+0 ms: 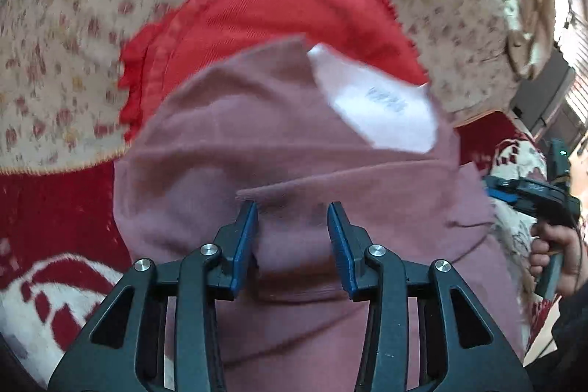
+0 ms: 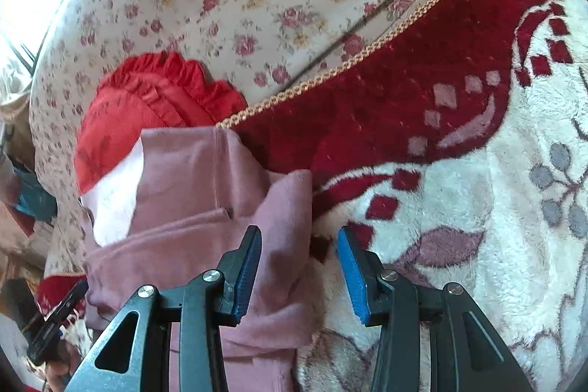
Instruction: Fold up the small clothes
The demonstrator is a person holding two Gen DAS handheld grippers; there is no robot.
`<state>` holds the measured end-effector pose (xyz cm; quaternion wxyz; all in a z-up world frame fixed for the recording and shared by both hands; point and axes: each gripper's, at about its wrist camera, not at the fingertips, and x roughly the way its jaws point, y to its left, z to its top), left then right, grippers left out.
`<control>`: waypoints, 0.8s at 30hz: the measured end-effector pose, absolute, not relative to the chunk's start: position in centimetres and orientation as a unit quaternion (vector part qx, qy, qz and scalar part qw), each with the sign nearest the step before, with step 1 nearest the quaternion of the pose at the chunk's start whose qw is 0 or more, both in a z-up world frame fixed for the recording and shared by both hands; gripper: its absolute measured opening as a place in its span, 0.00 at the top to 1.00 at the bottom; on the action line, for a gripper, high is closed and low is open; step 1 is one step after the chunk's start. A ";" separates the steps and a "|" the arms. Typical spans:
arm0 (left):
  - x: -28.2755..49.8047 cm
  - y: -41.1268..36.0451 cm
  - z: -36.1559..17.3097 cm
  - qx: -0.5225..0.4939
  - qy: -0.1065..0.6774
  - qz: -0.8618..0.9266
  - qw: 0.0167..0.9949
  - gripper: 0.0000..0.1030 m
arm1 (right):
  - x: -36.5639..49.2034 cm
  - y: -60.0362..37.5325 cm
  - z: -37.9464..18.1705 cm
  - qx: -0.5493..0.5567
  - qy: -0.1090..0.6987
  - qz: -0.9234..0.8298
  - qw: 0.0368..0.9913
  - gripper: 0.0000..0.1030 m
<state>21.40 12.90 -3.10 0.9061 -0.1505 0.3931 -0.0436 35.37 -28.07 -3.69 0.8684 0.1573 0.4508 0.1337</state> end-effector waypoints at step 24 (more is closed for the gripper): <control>21.4 14.5 -3.4 -0.227 0.392 -0.078 0.888 0.94 | 34.7 -28.3 -2.3 0.171 0.418 0.144 0.880 0.60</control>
